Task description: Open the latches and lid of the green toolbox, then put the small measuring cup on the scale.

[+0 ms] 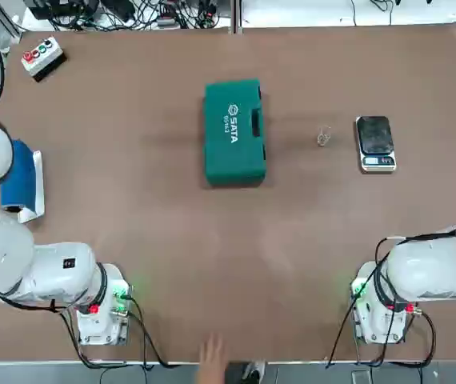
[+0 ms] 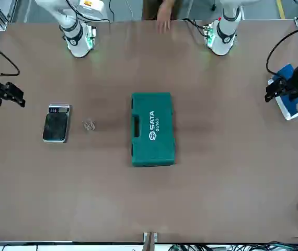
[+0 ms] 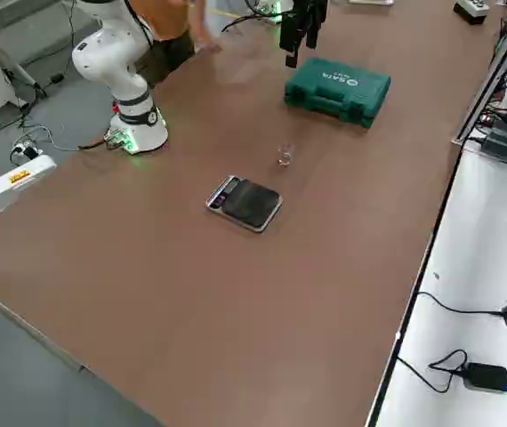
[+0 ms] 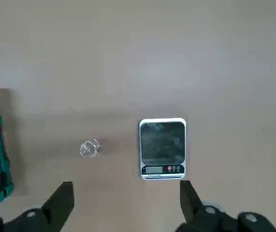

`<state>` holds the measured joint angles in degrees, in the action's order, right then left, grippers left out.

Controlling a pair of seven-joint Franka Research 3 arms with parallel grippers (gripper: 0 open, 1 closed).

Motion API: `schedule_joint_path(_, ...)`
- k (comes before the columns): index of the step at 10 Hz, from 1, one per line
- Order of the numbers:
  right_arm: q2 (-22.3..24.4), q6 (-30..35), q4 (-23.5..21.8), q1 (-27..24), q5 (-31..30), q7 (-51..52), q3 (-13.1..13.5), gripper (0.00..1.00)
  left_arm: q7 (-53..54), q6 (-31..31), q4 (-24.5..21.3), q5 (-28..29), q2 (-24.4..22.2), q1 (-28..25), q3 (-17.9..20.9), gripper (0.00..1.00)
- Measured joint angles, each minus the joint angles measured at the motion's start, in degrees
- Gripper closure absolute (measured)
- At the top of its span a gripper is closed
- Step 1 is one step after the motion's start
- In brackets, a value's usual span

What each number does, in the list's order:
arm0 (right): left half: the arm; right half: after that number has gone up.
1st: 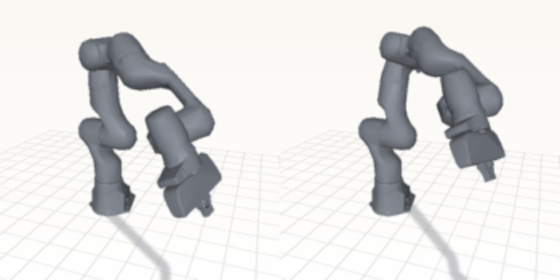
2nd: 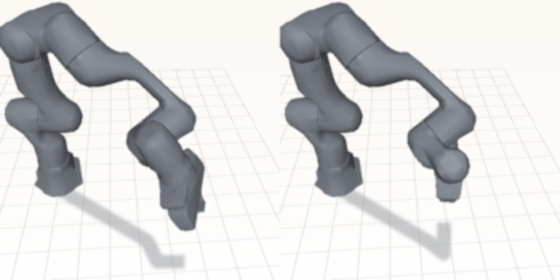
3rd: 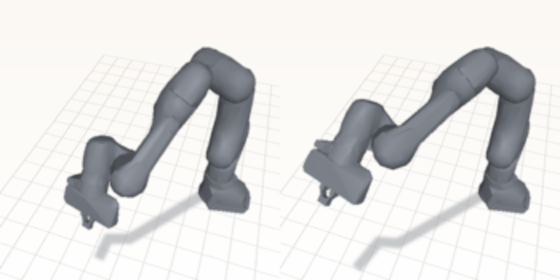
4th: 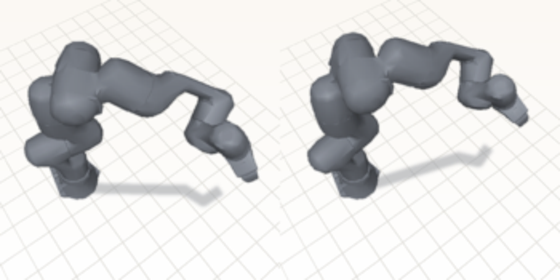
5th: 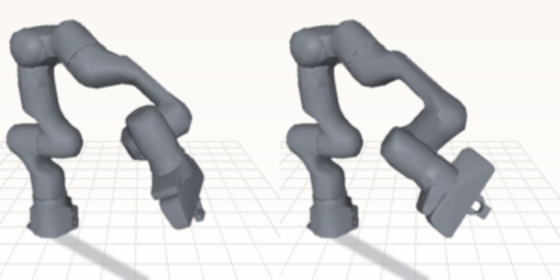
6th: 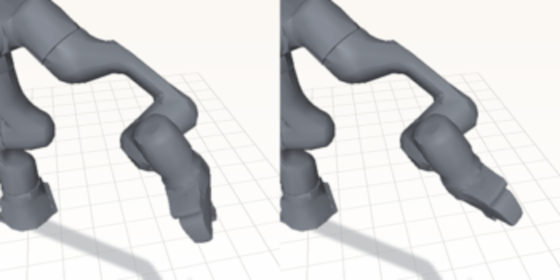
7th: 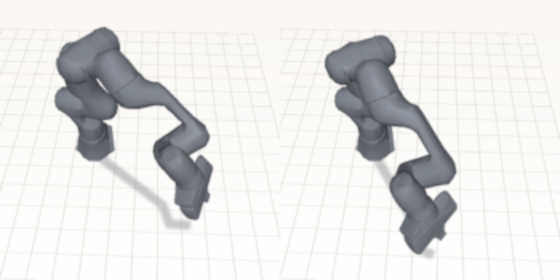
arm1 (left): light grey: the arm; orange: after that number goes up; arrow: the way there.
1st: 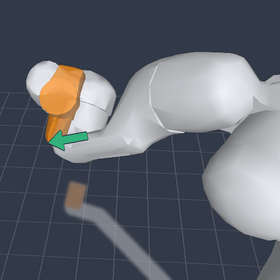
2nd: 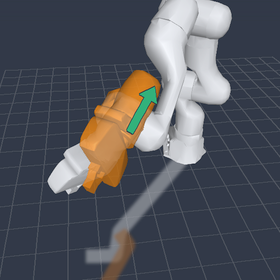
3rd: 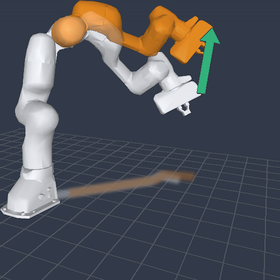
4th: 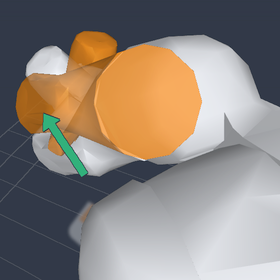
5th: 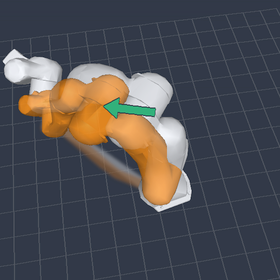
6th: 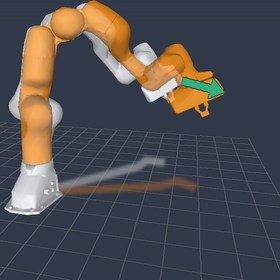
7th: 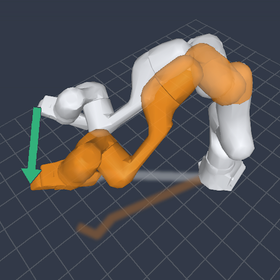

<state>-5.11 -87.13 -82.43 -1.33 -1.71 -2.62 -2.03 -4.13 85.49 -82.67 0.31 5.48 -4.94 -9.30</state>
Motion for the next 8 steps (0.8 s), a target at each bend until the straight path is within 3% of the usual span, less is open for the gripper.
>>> schedule_joint_path(5,0.0,-0.05,0.0,-0.14,0.17,-1.29,-0.06,0.0,0.14,0.01,0.0,0.0,0.0,-0.01,0.0,0.0)
schedule_joint_path(8,-0.04,-1.17,-0.31,-0.17,1.8,-7.16,-3.84,0.0,0.14,0.01,0.0,0.0,0.0,-0.24,0.02,0.0)
